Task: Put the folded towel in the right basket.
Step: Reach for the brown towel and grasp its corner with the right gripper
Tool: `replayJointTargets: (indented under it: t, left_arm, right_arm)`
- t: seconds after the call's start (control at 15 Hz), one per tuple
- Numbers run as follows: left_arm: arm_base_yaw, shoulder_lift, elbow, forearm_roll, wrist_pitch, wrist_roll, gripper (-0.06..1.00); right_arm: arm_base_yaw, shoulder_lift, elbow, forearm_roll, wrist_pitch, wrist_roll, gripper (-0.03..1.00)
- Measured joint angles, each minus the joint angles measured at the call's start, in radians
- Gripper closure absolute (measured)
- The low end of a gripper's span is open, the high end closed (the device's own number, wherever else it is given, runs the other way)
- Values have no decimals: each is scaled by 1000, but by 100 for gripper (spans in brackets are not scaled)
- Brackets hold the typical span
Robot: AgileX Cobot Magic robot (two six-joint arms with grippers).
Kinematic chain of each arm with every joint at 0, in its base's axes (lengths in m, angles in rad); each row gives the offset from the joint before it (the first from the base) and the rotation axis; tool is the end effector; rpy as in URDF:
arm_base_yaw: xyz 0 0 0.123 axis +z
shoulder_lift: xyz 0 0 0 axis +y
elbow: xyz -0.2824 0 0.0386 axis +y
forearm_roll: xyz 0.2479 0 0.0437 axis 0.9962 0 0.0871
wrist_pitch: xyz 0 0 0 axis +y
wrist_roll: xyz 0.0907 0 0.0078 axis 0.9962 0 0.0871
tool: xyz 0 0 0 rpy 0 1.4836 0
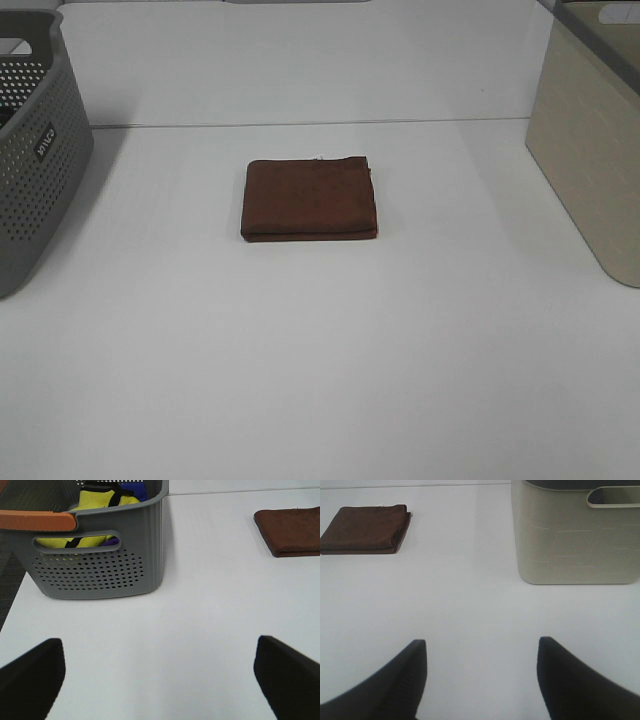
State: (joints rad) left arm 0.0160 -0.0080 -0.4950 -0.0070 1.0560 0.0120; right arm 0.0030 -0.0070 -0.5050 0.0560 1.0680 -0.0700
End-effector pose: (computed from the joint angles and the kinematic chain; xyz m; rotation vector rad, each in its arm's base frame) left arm -0.0053 -0.0006 0.2761 -0.0038 2.0366 0.0092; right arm -0.0069 0.0044 0.2780 -0.0776 2.0369 0.0249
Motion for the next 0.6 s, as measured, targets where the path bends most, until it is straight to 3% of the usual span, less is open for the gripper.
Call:
replayJointTargets:
  t: [0.6]
  left_arm:
    - [0, 0, 0, 0, 0, 0, -3]
  right_arm:
    - [0, 0, 0, 0, 0, 0, 36]
